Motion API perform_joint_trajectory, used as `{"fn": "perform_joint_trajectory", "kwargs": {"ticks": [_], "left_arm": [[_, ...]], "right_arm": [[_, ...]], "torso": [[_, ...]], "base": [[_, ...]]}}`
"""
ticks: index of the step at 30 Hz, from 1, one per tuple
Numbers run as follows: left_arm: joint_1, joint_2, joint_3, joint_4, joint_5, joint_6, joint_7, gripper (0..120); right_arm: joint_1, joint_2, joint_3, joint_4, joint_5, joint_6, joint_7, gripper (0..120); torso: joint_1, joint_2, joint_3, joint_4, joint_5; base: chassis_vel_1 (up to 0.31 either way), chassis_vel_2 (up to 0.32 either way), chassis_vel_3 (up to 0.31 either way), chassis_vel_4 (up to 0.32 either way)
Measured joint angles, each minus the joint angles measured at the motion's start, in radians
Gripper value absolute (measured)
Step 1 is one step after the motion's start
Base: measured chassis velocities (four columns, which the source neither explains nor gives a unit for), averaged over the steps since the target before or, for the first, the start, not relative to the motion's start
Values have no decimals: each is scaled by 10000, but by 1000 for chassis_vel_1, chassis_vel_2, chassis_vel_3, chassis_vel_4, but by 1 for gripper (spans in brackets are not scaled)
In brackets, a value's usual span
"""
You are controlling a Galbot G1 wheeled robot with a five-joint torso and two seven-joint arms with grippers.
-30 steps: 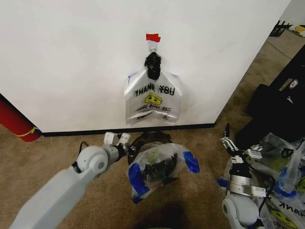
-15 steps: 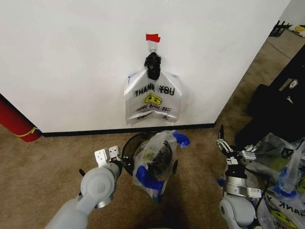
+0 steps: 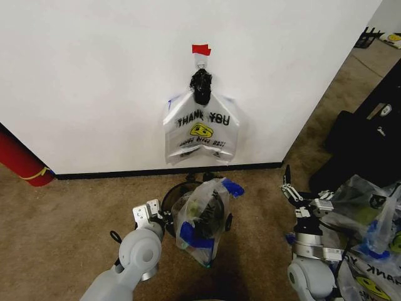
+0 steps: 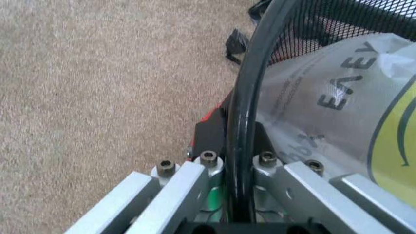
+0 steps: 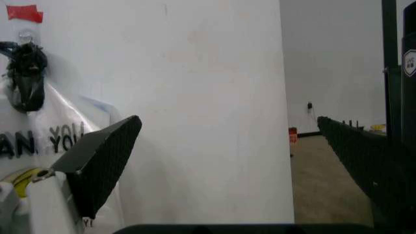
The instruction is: Pick up the garbage bag from the wall and place it over the trash bin.
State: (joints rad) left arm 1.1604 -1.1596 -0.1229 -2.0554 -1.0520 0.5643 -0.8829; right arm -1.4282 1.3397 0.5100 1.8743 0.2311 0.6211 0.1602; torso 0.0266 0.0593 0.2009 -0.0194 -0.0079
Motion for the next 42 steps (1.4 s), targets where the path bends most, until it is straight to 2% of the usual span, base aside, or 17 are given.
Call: {"fn": "perform_joint_trajectory", "kwargs": {"ticks": [9, 11, 12, 14, 17, 18, 22, 24, 25, 27, 30, 35, 40, 42], "left_arm": [[-75, 170, -93, -240, 145, -39, 42, 34], [-95, 348, -136, -397, 493, -44, 125, 43], [-95, 348, -136, -397, 493, -44, 125, 43], [-105, 725, -216, -661, 1532, -248, 586, 52], [-129, 1612, -307, -1140, 2912, -872, 2103, 64], [-129, 1612, -307, -1140, 2912, -872, 2103, 64], [-95, 3005, -294, -1456, 4550, -1851, 5627, 81], [-196, 3330, -280, -1773, 4448, -1861, 6862, 90], [-196, 3330, -280, -1773, 4448, -1861, 6862, 90], [-366, 3561, -277, -2306, 3954, -1400, 7964, 97], [-600, 3764, -65, -2850, 3652, -455, 8660, 100], [-849, 3793, 405, -2854, 3739, 646, 8181, 98], [-930, 3722, 584, -2472, 3992, 815, 7824, 87], [-957, 3619, 641, -2078, 4316, 702, 7547, 76]], "right_arm": [[148, -47, 14, -285, 20, 82, -3, 100], [167, -71, 40, -320, 52, 102, 0, 100], [167, -71, 40, -320, 52, 102, 0, 100], [174, -88, 52, -386, 82, 135, 2, 100], [157, -96, 37, -511, 77, 207, -32, 100], [157, -96, 37, -511, 77, 207, -32, 100], [-30, -109, 51, -519, -89, 139, -528, 100], [-112, -111, 83, -481, -271, 117, -818, 100], [-112, -111, 83, -481, -271, 117, -818, 100], [-220, -118, 101, -423, -419, 93, -1132, 100], [-326, -118, 86, -346, -591, 42, -1325, 100], [-388, -13, -6, -359, -985, 41, -1364, 100], [-424, 76, -143, -438, -1301, 83, -1351, 100], [-462, 128, -392, -534, -1520, 125, -1332, 100]], "torso": [[0, 0, 0, 1, -2], [0, 0, 0, 0, -2], [0, 0, 0, 0, -2], [0, 0, 1, 1, -3], [0, 0, 0, 1, 1], [0, 0, 0, 1, 1], [0, -1, 0, 1, 0], [0, -1, 0, 1, -4], [0, -1, 0, 1, -4], [0, -1, 0, -1, 0], [0, -1, 0, 0, -1], [0, -1, 0, 0, -1], [1, -1, 0, 1, -3], [1, -1, 0, 1, -4]], "base": [[0, 0, 0, 0], [0, 0, 0, 0], [0, 0, 0, 0], [0, 0, 0, 0], [0, 0, 0, 0], [0, 0, 0, 0], [0, 0, 0, 0], [0, 0, 0, 0], [0, 0, 0, 0], [0, 0, 0, 0], [0, 0, 0, 0], [0, 0, 0, 0], [0, 0, 0, 0], [0, 0, 0, 0]]}}
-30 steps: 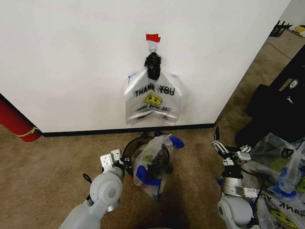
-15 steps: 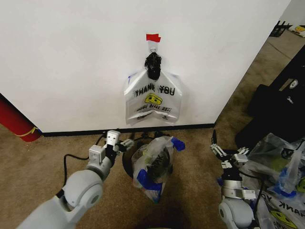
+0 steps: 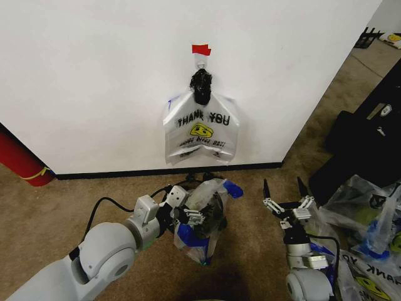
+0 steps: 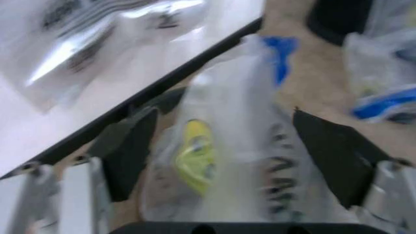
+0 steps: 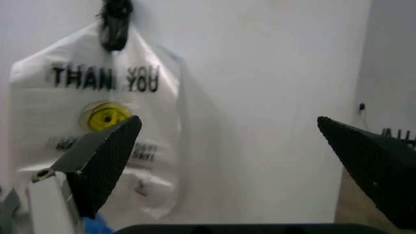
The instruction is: Pick up the garbage bag from the wall and place it over the trash bin.
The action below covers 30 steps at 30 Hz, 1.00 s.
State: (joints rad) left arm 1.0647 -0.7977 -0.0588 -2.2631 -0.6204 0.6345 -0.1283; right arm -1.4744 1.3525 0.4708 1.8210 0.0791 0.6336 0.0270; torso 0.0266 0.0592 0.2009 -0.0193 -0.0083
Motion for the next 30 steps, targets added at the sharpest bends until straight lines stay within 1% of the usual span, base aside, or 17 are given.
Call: {"fn": "perform_joint_trajectory", "kwargs": {"ticks": [1, 2, 3, 5, 6, 8, 9, 13, 14, 17, 20, 21, 22, 28, 30], "left_arm": [[0, -42, 5, 142, 88, -55, -98, 72], [0, -47, 6, 158, 95, -61, -111, 72], [7, -78, 17, 263, 128, -92, -178, 66], [20, -102, 31, 320, 131, -112, -217, 56], [20, -102, 31, 320, 131, -112, -217, 56], [25, -131, 36, 332, 119, -128, -229, 49], [35, -155, 37, 331, 107, -128, -229, 43], [128, -207, 22, 370, 128, -99, -263, 27], [128, -207, 22, 370, 128, -99, -263, 27], [325, -269, -64, 513, 254, -94, -551, 14], [572, -313, -94, 536, 445, -112, -726, 2], [572, -313, -94, 536, 445, -112, -726, 2], [633, -317, -96, 550, 525, -123, -743, 0], [572, -244, -129, 646, 732, -133, -747, 0], [556, -221, -143, 674, 747, -118, -729, 0]], "right_arm": [[-54, 24, -196, -53, -94, 20, 6, 100], [-64, 29, -228, -63, -104, 22, 7, 100], [-133, 65, -474, -143, -169, 29, 11, 100], [-166, 98, -698, -255, -239, 29, 23, 100], [-166, 98, -698, -255, -239, 29, 23, 100], [-168, 109, -913, -343, -310, 13, 31, 100], [-161, 108, -1034, -365, -331, -23, 42, 100], [-147, 6, -1546, -374, -275, -409, 213, 100], [-147, 6, -1546, -374, -275, -409, 213, 100], [-222, -168, -2052, -216, 25, -1118, 471, 100], [-256, -326, -2634, 108, 738, -2123, 845, 100], [-256, -326, -2634, 108, 738, -2123, 845, 100], [-236, -383, -2895, 282, 1101, -2601, 1030, 100], [103, -625, -3843, 1114, 2530, -4603, 1900, 100], [176, -637, -3927, 1170, 2640, -4789, 2031, 100]], "torso": [[0, 0, 0, 1, 1], [0, 0, 0, 1, 0], [0, 0, 0, 0, 2], [0, 0, 0, 0, 2], [0, 0, 0, 0, 2], [0, 0, 0, 0, 3], [0, 0, 0, 0, 2], [0, 0, 0, 0, 3], [0, 0, 0, 0, 3], [0, 0, 0, -1, 3], [0, 0, 0, 1, 1], [0, 0, 0, 1, 1], [0, 0, 0, 0, 3], [0, 0, 0, 0, 2], [0, 0, 0, -1, 2]], "base": [[0, 0, 0, 0], [0, 0, 0, 0], [0, 0, 0, 0], [0, 0, 0, 0], [0, 0, 0, 0], [0, 0, 0, 0], [0, 0, 0, 0], [0, 0, 0, 0], [0, 0, 0, 0], [0, 0, 0, 0], [0, 0, 0, 0], [0, 0, 0, 0], [0, 0, 0, 0], [0, 0, 0, 0], [0, 0, 0, 0]]}}
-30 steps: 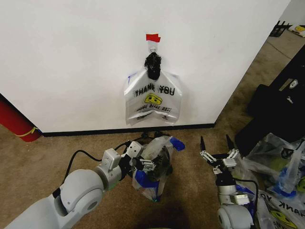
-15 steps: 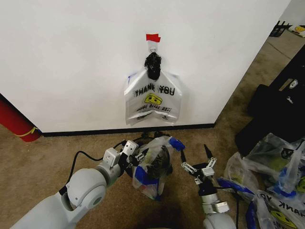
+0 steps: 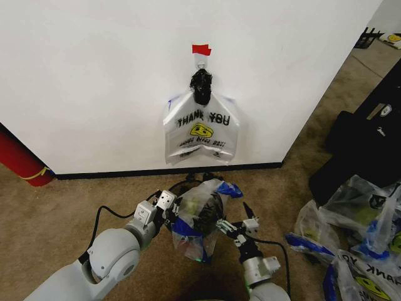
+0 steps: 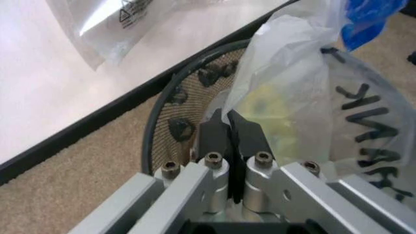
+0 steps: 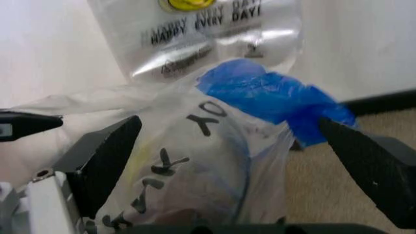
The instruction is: Pick up the garbage bag from the wall and place it over the trash bin.
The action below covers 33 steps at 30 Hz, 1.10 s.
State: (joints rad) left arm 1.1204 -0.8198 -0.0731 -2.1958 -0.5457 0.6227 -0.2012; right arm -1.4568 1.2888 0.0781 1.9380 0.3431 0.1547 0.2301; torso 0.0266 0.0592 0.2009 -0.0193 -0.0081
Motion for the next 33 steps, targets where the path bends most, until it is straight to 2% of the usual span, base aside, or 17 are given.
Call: {"fn": "perform_joint_trajectory", "kwargs": {"ticks": [11, 14, 18, 19, 26, 29, 31, 33], "left_arm": [[34, 72, -56, 276, 219, 5, 195, 0], [37, 75, -61, 276, 219, 2, 194, 0], [64, 77, -66, 266, 217, -11, 173, 0], [64, 77, -66, 266, 217, -11, 173, 0], [102, 72, -61, 247, 186, -39, 76, 0], [115, 73, -61, 241, 180, -41, 62, 0], [151, 84, -60, 221, 161, -43, 42, 0], [165, 103, -62, 193, 154, -42, 38, 0]], "right_arm": [[990, 155, -447, 303, 2343, -2968, 1610, 100], [1207, 181, -500, 299, 2794, -3390, 1777, 98], [1569, 253, -592, 182, 3150, -3792, 1879, 81], [1569, 253, -592, 182, 3150, -3792, 1879, 81], [1818, 275, -575, 184, 3602, -4586, 2332, 51], [1812, 257, -552, 184, 3657, -4716, 2401, 48], [1773, 162, -457, 227, 3834, -5051, 2573, 31], [1744, 99, -385, 265, 3879, -5115, 2583, 22]], "torso": [[0, 0, 1, 1, 1], [0, 0, 1, 0, 0], [0, 0, 1, 1, 1], [0, 0, 1, 1, 1], [0, 0, 1, 1, 1], [0, 0, 1, 1, 1], [0, 0, 1, 1, 2], [0, 0, 1, 0, 2]], "base": [[0, 0, 0, 0], [0, 0, 0, 0], [0, 0, 0, 0], [0, 0, 0, 0], [0, 0, 0, 0], [0, 0, 0, 0], [0, 0, 0, 0], [0, 0, 0, 0]]}}
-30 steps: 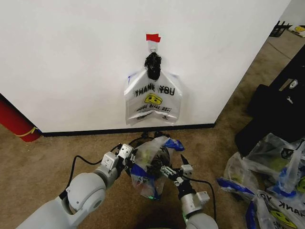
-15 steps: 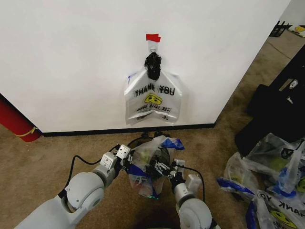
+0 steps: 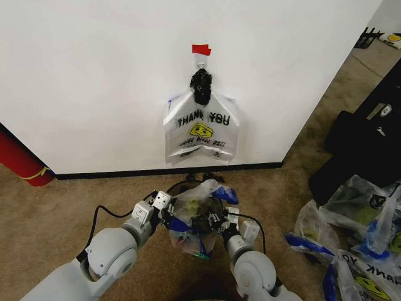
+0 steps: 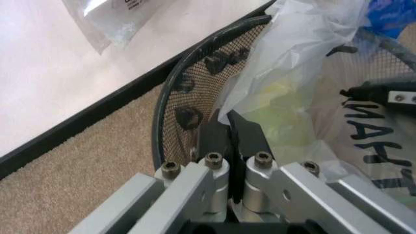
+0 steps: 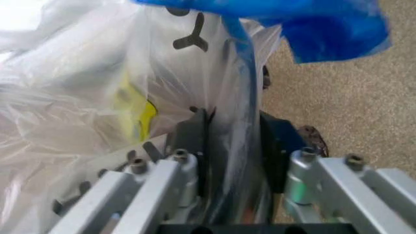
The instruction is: Pick up the garbage bag from the wall and place it over the trash bin.
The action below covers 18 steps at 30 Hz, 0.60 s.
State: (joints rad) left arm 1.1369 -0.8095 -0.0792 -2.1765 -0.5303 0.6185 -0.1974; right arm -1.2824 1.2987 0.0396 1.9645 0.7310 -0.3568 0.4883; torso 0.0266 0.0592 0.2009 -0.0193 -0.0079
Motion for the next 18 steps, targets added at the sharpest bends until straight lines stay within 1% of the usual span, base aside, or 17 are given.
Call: {"fn": "perform_joint_trajectory", "kwargs": {"ticks": [1, 2, 3, 6, 9, 12, 13, 15, 16, 18], "left_arm": [[11, 9, -4, -23, -7, 0, -2, 0], [11, 9, -4, -23, -7, 0, -2, 0], [25, 17, -10, -65, -20, 1, -1, 0], [89, 43, -27, -268, -185, 22, -48, 0], [151, 49, -42, -445, -334, 30, -102, 0], [344, 38, -152, -829, -546, 12, -142, 0], [504, 6, -241, -1074, -583, -23, -168, 0], [878, -84, -403, -1589, -568, -119, -231, 0], [878, -84, -403, -1589, -568, -119, -231, 0], [1248, -217, -531, -2088, -476, -162, -321, 0]], "right_arm": [[-13, -28, 26, 21, 26, -11, -3, 16], [-13, -28, 26, 21, 26, -11, -3, 16], [-23, -54, 50, 43, 68, -27, -9, 14], [-31, -117, 128, 58, 317, -100, -44, 0], [-38, -166, 220, 84, 732, -266, -23, 0], [-74, -277, 399, 127, 1146, -417, -23, 0], [-109, -330, 477, 78, 1126, -230, -172, 0], [-195, -389, 637, -85, 1000, 723, -811, 0], [-195, -389, 637, -85, 1000, 723, -811, 0], [-249, -394, 898, -203, 882, 1647, -1556, 0]], "torso": [[0, 0, 0, 0, 0], [0, 0, 0, 0, 0], [0, 0, 0, 0, 0], [0, 0, 0, 1, 1], [0, 0, 0, 0, -1], [0, 0, -1, 0, 0], [0, 0, 0, 0, -1], [0, 0, 1, 1, 3], [0, 0, 1, 1, 3], [0, 0, -1, 2, 1]], "base": [[0, 0, 0, 0], [0, 0, 0, 0], [0, 0, 0, 0], [0, 0, 0, 0], [0, 0, 0, 0], [0, 0, 0, 0], [0, 0, 0, 0], [0, 0, 0, 0], [0, 0, 0, 0], [0, 0, 0, 0]]}}
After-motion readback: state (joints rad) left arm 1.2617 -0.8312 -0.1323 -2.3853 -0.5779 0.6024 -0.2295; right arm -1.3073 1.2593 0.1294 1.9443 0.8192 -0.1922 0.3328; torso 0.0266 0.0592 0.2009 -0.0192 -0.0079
